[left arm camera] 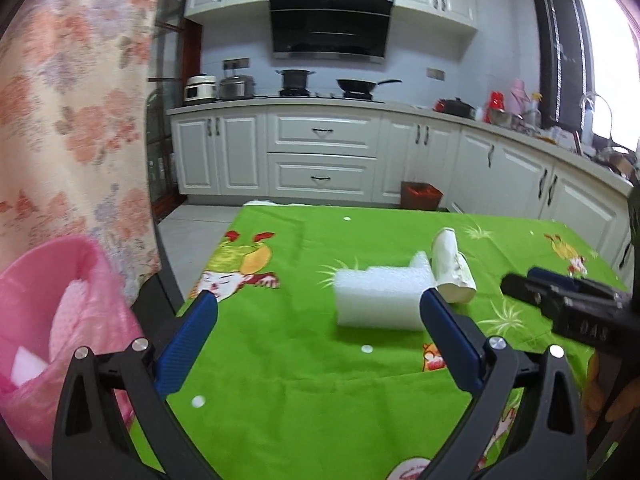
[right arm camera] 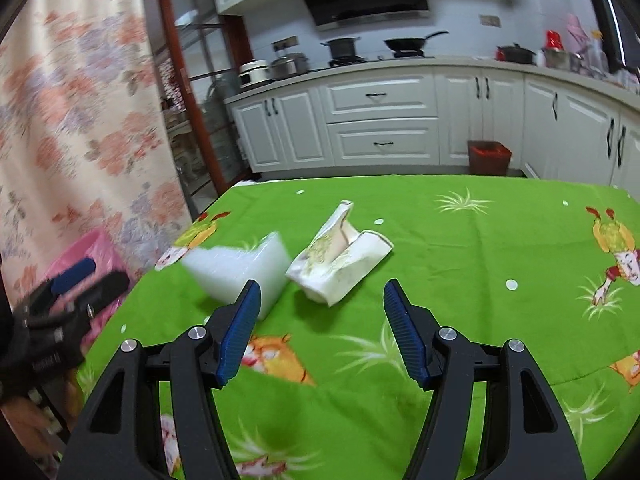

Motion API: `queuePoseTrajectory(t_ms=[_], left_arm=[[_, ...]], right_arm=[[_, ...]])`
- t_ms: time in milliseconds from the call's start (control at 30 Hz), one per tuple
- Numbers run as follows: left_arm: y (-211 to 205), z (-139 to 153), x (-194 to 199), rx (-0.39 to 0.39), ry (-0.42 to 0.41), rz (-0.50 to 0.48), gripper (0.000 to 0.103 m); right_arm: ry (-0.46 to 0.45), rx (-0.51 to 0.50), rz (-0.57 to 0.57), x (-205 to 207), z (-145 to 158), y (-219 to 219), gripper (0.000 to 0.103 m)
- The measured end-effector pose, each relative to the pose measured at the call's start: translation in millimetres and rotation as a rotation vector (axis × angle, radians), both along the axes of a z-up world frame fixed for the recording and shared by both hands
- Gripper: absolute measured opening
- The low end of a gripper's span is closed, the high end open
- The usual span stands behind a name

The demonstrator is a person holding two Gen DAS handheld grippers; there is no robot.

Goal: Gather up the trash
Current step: 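Grasp the white paper cup with the right gripper while the left grasps the last foam block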

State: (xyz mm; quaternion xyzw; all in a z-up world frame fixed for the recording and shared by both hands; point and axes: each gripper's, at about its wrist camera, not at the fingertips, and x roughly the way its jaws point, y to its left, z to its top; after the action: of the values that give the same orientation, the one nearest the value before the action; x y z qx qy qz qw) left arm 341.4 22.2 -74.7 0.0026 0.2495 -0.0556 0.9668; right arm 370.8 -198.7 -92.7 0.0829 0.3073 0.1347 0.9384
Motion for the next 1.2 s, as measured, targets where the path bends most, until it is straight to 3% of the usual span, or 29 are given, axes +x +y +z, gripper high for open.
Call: queuePoseTrajectory(t_ms=[133, 333, 700, 767, 833, 900, 1200], left_arm=[[0, -3, 15, 0.007, -0.011, -0.023, 0.098], [13, -8, 35, -0.034, -0.007, -0.006, 0.098], [17, -17, 65, -0.071, 0.022, -0.093, 0.098], [16, -18, 72, -0.085, 0.037, -0.1, 0.098], [12, -19, 75, -0.093, 0.047, -0.11, 0.098], [4, -20, 79, -0.085, 0.063, -0.135, 0.098], [-38, -26, 85, -0.021, 0.091, -0.199, 0.098]], right_arm=[[0.005, 0.026, -0.019, 18, 1, 6, 0.067], [0.023, -0.024, -0.029, 46, -5, 27, 0.067], [0.18, -0.045, -0.086, 81, -30, 29, 0.069], [0.186, -0.049, -0.077, 80, -31, 29, 0.063], [0.17, -0.045, -0.051, 73, -29, 29, 0.046], [0.155, -0.063, -0.049, 66, -26, 27, 0.041], [0.115, -0.042, -0.128, 34, -22, -17, 0.039]])
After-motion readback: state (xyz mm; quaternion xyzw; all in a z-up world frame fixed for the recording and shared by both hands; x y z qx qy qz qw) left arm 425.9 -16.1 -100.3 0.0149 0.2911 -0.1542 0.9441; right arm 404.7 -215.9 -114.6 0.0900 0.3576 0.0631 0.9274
